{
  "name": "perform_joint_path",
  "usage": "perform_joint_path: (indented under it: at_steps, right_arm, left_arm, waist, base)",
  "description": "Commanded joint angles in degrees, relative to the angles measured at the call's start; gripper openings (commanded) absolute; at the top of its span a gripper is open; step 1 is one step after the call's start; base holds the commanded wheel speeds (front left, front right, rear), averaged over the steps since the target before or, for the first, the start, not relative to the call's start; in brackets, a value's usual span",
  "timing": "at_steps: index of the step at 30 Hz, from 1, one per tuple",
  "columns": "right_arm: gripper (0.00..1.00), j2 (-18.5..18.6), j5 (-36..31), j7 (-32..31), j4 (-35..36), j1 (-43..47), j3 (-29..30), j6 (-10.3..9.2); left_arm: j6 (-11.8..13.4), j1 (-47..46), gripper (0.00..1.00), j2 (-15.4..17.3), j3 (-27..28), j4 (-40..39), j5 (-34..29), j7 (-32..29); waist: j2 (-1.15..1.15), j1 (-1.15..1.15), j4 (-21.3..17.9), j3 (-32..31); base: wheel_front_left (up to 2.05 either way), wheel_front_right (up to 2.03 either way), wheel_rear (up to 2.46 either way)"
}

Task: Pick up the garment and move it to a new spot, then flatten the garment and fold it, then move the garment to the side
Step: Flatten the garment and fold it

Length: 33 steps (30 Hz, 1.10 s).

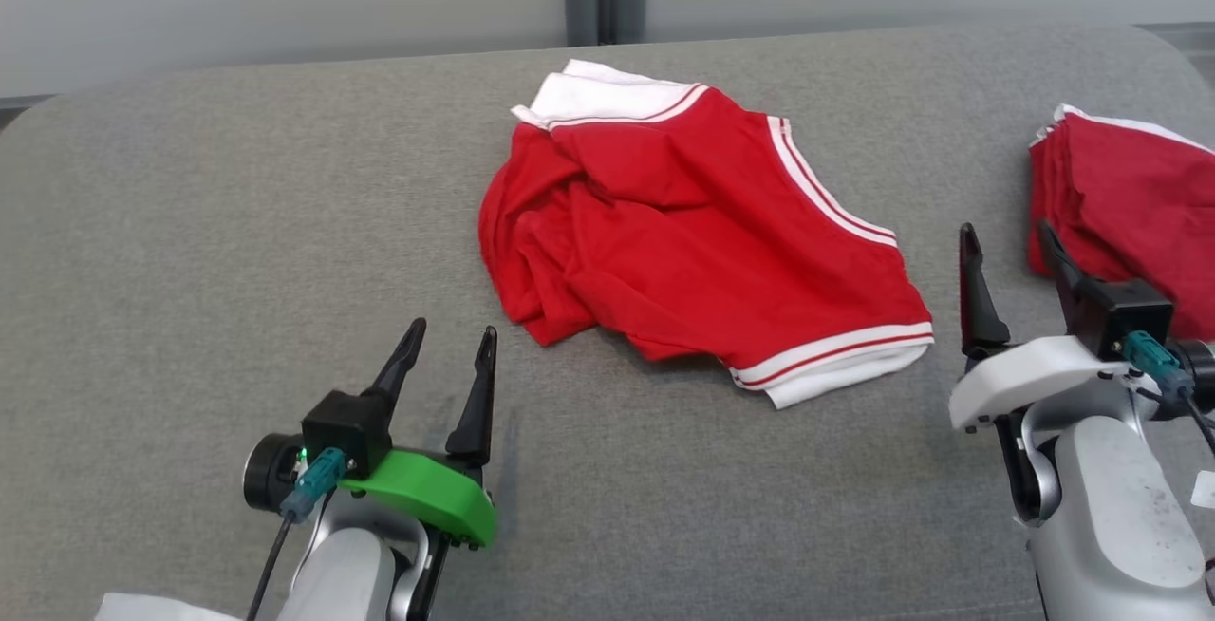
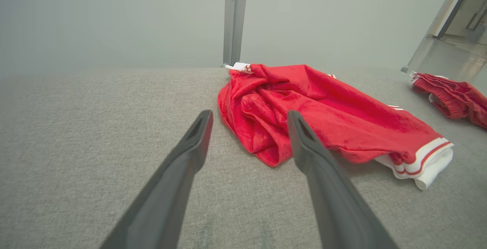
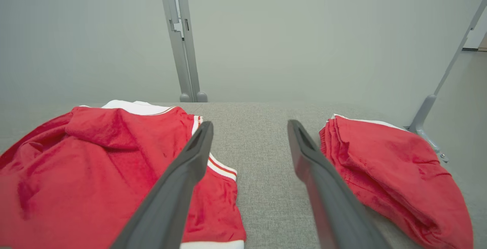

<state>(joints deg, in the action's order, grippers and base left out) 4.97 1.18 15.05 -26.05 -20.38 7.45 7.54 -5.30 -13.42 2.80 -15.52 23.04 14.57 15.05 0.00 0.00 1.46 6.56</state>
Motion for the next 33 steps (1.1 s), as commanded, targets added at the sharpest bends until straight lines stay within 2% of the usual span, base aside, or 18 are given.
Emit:
perform_joint_path:
  at_steps: [1, 7, 11, 22, 26, 30, 31, 32, 33]
  right_arm:
    - [1.00, -0.31, 0.96, 0.16, 0.76, -0.59, -1.09, -0.10]
    - [1.00, -0.90, 2.45, 0.16, 3.06, -1.76, -4.38, -0.11]
    - [1.00, -1.04, 3.09, 0.15, 4.10, -2.66, -5.68, -0.10]
    - [1.00, -1.55, 3.93, 0.16, 6.40, -5.80, -7.18, -0.11]
    - [1.00, -1.60, 3.28, 0.16, 7.19, -6.39, -6.89, -0.11]
    - [1.00, -1.75, 3.37, 0.16, 7.97, -6.83, -6.11, -0.11]
    - [1.00, -1.77, 3.39, 0.15, 8.09, -6.75, -5.91, -0.11]
    - [1.00, -1.79, 3.28, 0.15, 8.17, -6.59, -5.59, -0.11]
    - [1.00, -1.81, 3.35, 0.15, 7.94, -6.31, -5.28, -0.11]
  left_arm:
    - [-0.12, -1.75, 1.00, 0.21, 0.14, 1.09, 0.05, 0.16]
    - [0.34, -8.20, 1.00, 0.23, 1.66, 5.20, -0.22, 0.17]
    - [0.25, -13.97, 1.00, 0.27, 3.33, 8.71, -3.06, 0.16]
    - [-0.13, -29.06, 1.00, 4.17, 7.41, 21.86, -7.24, 0.15]
    - [0.59, -31.13, 1.00, 5.03, 7.90, 24.58, -8.06, 0.17]
    - [2.93, -32.52, 1.00, 5.64, 9.72, 26.98, -7.82, 0.16]
    - [2.97, -32.75, 0.85, 5.65, 10.08, 27.63, -7.60, 0.16]
    - [3.05, -33.00, 0.10, 5.65, 10.56, 28.22, -7.30, 0.16]
    - [2.86, -33.30, 0.00, 5.73, 10.75, 28.92, -7.19, 0.16]
  waist:
    - [0.00, 0.00, -4.43, 2.42]
    - [0.00, 0.00, -7.92, 6.17]
    - [0.00, 0.00, -9.82, 9.14]
    - [0.00, 0.00, -15.01, 16.21]
    - [0.00, 0.00, -16.29, 17.25]
    - [0.00, 0.00, -17.41, 18.37]
    - [0.00, 0.00, -17.60, 18.56]
    - [0.00, 0.00, -17.74, 18.67]
    - [0.00, 0.00, -17.84, 18.76]
  base:
    - [0.00, 0.00, 0.00]
    - [0.00, 0.00, 0.00]
    - [0.00, 0.00, 0.00]
    - [0.00, 0.00, 0.00]
    - [0.00, 0.00, 0.00]
    - [0.00, 0.00, 0.00]
    - [0.00, 0.00, 0.00]
    - [0.00, 0.00, 0.00]
    - [0.00, 0.00, 0.00]
